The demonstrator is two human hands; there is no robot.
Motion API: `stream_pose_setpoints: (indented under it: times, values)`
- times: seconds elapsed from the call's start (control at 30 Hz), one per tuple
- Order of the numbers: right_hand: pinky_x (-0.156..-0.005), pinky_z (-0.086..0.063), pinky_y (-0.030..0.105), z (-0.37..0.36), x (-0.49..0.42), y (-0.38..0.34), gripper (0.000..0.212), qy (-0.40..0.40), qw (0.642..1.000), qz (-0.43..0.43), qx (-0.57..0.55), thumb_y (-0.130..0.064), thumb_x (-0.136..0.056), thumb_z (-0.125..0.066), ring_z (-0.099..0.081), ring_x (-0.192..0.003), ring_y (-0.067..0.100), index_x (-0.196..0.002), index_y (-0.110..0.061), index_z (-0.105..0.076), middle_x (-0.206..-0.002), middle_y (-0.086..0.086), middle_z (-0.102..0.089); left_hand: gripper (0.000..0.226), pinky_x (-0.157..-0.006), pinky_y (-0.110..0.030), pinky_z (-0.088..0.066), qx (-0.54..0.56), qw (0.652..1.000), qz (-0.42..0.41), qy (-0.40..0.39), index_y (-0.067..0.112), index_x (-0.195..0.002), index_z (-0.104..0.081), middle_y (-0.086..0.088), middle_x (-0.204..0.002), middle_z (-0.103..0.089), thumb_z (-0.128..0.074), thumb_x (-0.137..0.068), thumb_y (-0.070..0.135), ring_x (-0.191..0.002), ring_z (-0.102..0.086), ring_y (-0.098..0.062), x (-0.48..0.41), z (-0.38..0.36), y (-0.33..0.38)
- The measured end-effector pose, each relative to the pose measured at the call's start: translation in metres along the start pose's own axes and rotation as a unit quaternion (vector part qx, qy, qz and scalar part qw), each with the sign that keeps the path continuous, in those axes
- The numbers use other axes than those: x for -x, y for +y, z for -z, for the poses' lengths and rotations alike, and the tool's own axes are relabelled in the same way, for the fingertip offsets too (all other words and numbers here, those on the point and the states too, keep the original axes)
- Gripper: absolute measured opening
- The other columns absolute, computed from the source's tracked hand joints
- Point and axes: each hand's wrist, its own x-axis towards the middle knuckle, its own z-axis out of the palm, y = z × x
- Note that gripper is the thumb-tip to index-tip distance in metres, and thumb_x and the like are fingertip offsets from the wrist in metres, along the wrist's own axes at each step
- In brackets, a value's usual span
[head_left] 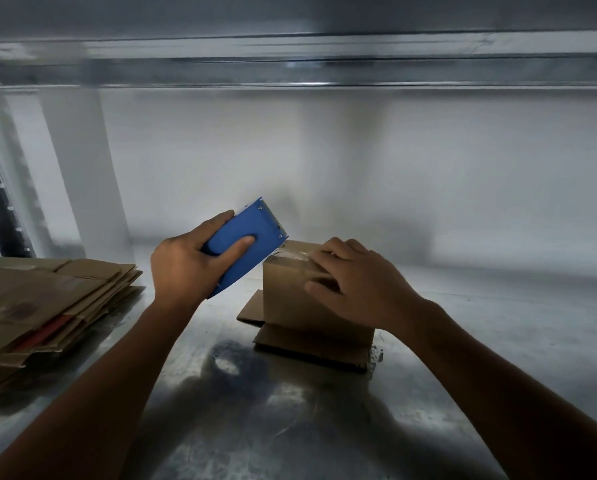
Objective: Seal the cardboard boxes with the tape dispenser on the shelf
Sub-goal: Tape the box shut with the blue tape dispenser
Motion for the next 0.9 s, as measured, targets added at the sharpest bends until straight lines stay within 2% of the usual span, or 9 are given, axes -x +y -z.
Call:
stream_pose_setpoints:
  times: [0.1,0.2,0.33,0.43,0.53,0.73,0.83,0.9]
  values:
    - [-0.092,-0.047,0.037,-0.002,-0.003,0.002,0.063,-0.006,1.0,0.005,0.01,-0.066,-0.094,-0.023,-0.046,-0.119,0.015,-0.135,-0.028,-0.051,-0.135,-0.008,-0.047,0.062,-0.063,-0.036,-0.061,-0.001,1.0,0.002,0.008,0.034,-0.123,-0.072,0.005,-0.089,-0.078,-0.059,-0.08,0.077,-0.068,-0.07,-0.017,-0.001,-0.002,-0.003]
    - [-0.089,-0.043,0.031,-0.001,-0.002,0.011,0.068,-0.009,0.999,0.035,-0.013,-0.07,-0.094,-0.021,-0.046,-0.119,0.014,-0.14,-0.03,-0.053,-0.137,-0.009,-0.049,0.062,-0.062,-0.033,-0.06,-0.002,1.0,0.002,0.013,0.035,-0.123,-0.071,0.007,-0.089,-0.077,-0.059,-0.081,0.078,-0.066,-0.069,-0.014,0.0,-0.002,-0.006]
    - [-0.096,-0.041,0.026,0.004,0.003,0.031,0.051,-0.016,0.994,0.083,-0.074,-0.055,-0.104,-0.037,-0.041,-0.121,0.008,-0.147,-0.031,-0.051,-0.139,-0.01,-0.05,0.065,-0.064,-0.028,-0.058,0.009,1.0,0.015,0.012,0.036,-0.125,-0.069,0.011,-0.092,-0.076,-0.058,-0.08,0.081,-0.068,-0.064,-0.007,0.0,-0.002,-0.007]
    - [-0.104,-0.037,0.028,0.01,0.008,0.038,0.053,-0.034,0.992,0.094,-0.078,-0.053,-0.104,-0.033,-0.037,-0.123,0.006,-0.15,-0.033,-0.047,-0.142,-0.01,-0.049,0.063,-0.065,-0.028,-0.057,0.015,1.0,0.016,0.009,0.036,-0.125,-0.07,0.011,-0.092,-0.076,-0.06,-0.08,0.079,-0.069,-0.063,-0.007,0.001,-0.002,-0.005]
    - [-0.105,-0.034,0.031,0.014,0.011,0.035,0.051,-0.047,0.992,0.099,-0.066,-0.051,-0.103,-0.031,-0.035,-0.12,0.008,-0.151,-0.037,-0.043,-0.14,-0.012,-0.048,0.062,-0.065,-0.031,-0.058,0.012,1.0,0.019,0.002,0.037,-0.124,-0.071,0.009,-0.09,-0.076,-0.06,-0.079,0.078,-0.067,-0.064,-0.01,0.002,-0.001,-0.003]
    - [-0.105,-0.037,0.038,0.018,0.012,0.011,0.046,-0.024,0.99,0.053,-0.13,-0.038,-0.1,-0.031,-0.037,-0.12,0.005,-0.136,-0.027,-0.057,-0.132,-0.013,-0.049,0.062,-0.064,-0.028,-0.055,0.007,1.0,0.015,-0.002,0.037,-0.123,-0.072,0.008,-0.089,-0.076,-0.059,-0.078,0.078,-0.066,-0.064,-0.012,0.003,-0.002,-0.001]
    - [-0.101,-0.042,0.042,0.014,0.012,-0.003,0.037,-0.01,0.995,0.035,-0.091,-0.043,-0.099,-0.034,-0.043,-0.111,0.009,-0.124,-0.026,-0.055,-0.122,-0.011,-0.053,0.061,-0.064,-0.029,-0.056,0.012,1.0,0.007,-0.005,0.037,-0.122,-0.072,0.008,-0.088,-0.076,-0.059,-0.079,0.078,-0.066,-0.066,-0.014,0.005,-0.004,0.0]
    - [-0.098,-0.043,0.044,0.01,0.013,-0.01,0.043,0.012,0.997,0.019,-0.069,-0.053,-0.098,-0.031,-0.043,-0.108,0.012,-0.124,-0.026,-0.053,-0.12,-0.011,-0.052,0.061,-0.065,-0.029,-0.056,0.013,1.0,0.012,-0.009,0.037,-0.123,-0.072,0.009,-0.089,-0.076,-0.06,-0.079,0.078,-0.067,-0.066,-0.014,0.006,-0.005,0.001]
